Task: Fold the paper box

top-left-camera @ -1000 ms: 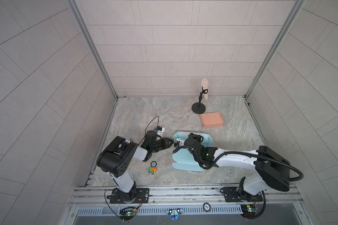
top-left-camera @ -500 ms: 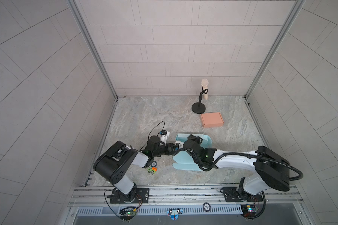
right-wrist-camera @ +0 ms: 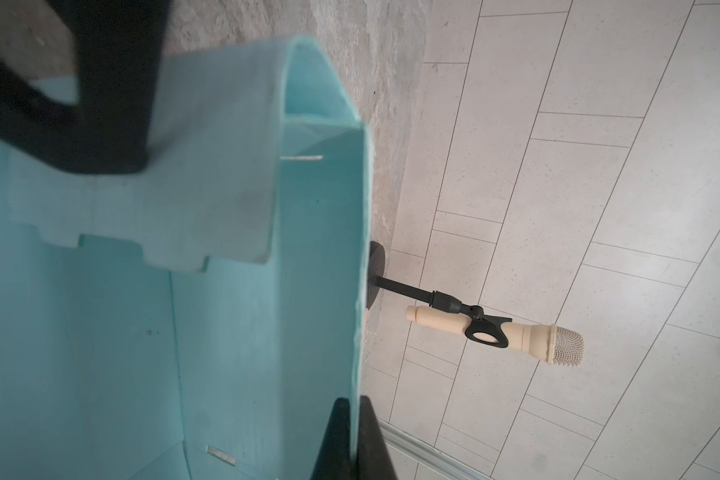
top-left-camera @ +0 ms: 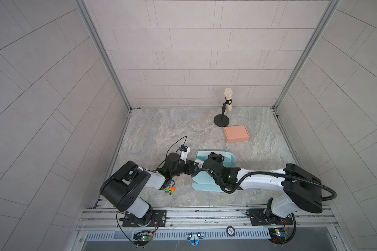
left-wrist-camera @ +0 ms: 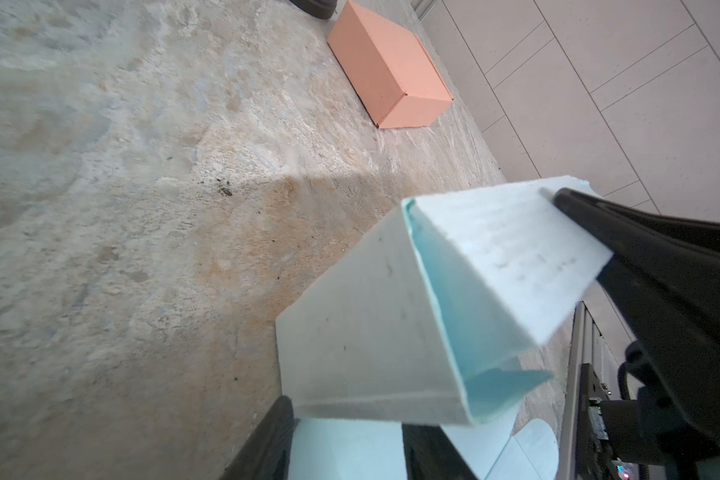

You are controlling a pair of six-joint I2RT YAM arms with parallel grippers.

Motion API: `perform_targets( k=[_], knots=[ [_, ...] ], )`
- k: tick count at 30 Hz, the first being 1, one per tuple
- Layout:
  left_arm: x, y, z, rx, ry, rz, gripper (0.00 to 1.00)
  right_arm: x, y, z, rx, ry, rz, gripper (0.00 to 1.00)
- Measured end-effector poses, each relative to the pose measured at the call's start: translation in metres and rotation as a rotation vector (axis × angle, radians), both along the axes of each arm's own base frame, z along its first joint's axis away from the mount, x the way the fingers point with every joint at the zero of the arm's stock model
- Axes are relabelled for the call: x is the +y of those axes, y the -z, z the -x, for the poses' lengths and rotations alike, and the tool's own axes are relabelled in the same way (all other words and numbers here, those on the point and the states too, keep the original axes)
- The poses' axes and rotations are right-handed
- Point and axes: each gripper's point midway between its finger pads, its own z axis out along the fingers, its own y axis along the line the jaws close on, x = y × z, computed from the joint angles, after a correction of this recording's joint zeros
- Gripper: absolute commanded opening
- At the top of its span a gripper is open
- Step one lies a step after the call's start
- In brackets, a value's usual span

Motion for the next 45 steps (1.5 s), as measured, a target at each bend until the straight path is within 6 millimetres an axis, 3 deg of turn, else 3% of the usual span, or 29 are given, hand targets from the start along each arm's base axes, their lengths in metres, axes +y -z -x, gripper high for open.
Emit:
perform_targets(
  k=[7, 10, 17, 26, 32, 34, 37, 45],
  knots=[
    [-0.008, -0.005, -0.003, -0.058, 0.007, -0.035, 0.4, 0.0, 0.004, 0.004, 0.006, 0.015, -0.007, 0.0],
    [-0.01, -0.005, -0.006, -0.075, 0.004, -0.043, 0.3, 0.0, 0.005, 0.006, 0.012, 0.021, -0.016, 0.0],
    [-0.011, -0.004, -0.008, -0.111, -0.007, -0.074, 0.24, -0.002, 0.004, 0.007, 0.022, 0.04, -0.022, 0.01],
    [-0.006, -0.003, -0.013, -0.154, -0.043, -0.118, 0.14, 0.013, 0.0, 0.019, 0.08, 0.032, -0.068, 0.23],
    [-0.008, -0.003, -0.011, -0.167, -0.031, -0.129, 0.11, 0.026, -0.002, 0.033, 0.204, 0.053, -0.258, 0.5],
    [-0.008, -0.004, -0.01, -0.171, -0.031, -0.133, 0.11, 0.026, -0.005, 0.039, 0.251, 0.072, -0.33, 0.55],
    [-0.006, -0.008, -0.011, -0.185, -0.037, -0.143, 0.12, 0.026, -0.015, 0.05, 0.322, 0.102, -0.462, 0.64],
    [-0.001, -0.006, -0.012, -0.194, -0.045, -0.188, 0.12, 0.04, -0.084, 0.071, 0.477, 0.153, -0.935, 0.75]
  ],
)
